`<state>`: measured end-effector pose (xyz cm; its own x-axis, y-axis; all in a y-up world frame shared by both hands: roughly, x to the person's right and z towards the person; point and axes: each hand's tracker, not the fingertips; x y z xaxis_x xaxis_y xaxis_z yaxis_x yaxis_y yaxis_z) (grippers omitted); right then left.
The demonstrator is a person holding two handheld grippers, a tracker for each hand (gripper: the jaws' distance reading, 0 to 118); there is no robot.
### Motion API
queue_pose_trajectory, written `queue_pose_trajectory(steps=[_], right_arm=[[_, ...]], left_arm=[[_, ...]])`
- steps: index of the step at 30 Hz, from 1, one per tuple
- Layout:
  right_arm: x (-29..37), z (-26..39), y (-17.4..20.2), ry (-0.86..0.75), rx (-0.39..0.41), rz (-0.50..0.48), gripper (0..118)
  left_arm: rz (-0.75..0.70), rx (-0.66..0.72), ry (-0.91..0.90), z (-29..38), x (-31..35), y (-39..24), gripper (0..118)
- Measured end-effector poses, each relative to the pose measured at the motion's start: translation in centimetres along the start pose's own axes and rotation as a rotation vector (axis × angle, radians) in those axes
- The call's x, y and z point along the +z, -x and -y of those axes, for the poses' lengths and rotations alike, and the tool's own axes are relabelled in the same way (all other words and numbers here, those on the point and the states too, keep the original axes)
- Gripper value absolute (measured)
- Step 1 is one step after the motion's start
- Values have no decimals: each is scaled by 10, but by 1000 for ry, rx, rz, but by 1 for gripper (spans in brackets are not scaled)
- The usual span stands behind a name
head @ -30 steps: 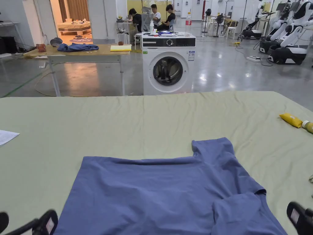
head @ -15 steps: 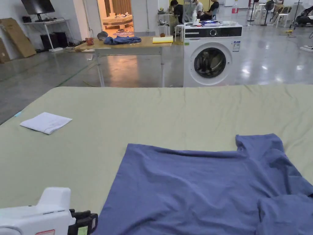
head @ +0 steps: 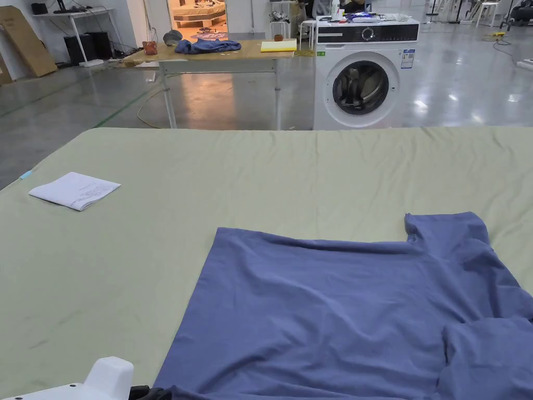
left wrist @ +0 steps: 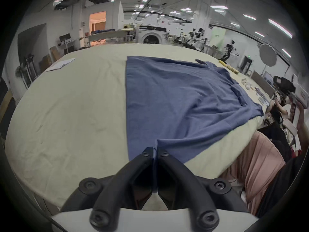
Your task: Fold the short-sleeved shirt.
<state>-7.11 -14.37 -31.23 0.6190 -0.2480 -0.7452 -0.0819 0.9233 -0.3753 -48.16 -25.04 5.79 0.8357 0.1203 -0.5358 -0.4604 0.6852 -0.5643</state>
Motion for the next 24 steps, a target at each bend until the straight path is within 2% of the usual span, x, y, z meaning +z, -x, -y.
queue_pose_trajectory(steps=[3, 6, 7, 8, 9, 11, 12, 13, 15, 19, 20, 21, 22, 23, 24], right_arm=[[2, 3, -22, 40, -37, 3, 0], [-2, 8, -60, 172, -77, 73, 0], [-5, 10, -73, 231, -93, 69, 0], [-8, 14, -86, 278, -117, 47, 8], [-10, 20, -99, 324, -117, 34, 36], [-21, 28, -111, 426, -93, 101, 118], [-22, 31, -118, 405, -47, 114, 112], [-29, 37, -126, 418, -65, 118, 112], [-43, 38, -129, 489, -35, 141, 112], [-82, 51, -123, 524, 55, 119, 110], [-93, 55, -126, 534, 56, 120, 101], [-98, 51, -124, 553, 55, 117, 83], [-104, 54, -126, 591, 60, 117, 56], [-108, 58, -126, 607, 75, 130, 36], [-107, 60, -125, 608, 103, 128, 25]], left_arm=[[-41, -2, -111, 8, 18, -8, 0], [-90, 24, -240, 10, 38, -22, 0], [-88, 21, -278, 11, 45, -28, 0], [-84, 18, -305, 10, 50, -33, 0], [-75, 11, -323, 8, 54, -36, 0], [-49, 2, -318, 7, 57, -41, 0], [-58, -14, -321, 5, 58, -45, 0], [-65, -25, -321, 5, 58, -46, 0], [-74, -24, -309, 2, 57, -49, 0], [-79, 2, -300, 4, 55, -49, 0], [-79, 6, -294, 4, 54, -49, 0], [-91, 4, -288, 4, 52, -50, 0], [-106, 0, -282, 4, 51, -50, 0], [-108, 0, -275, 4, 51, -49, 0], [-110, 3, -267, 4, 51, -48, 0]])
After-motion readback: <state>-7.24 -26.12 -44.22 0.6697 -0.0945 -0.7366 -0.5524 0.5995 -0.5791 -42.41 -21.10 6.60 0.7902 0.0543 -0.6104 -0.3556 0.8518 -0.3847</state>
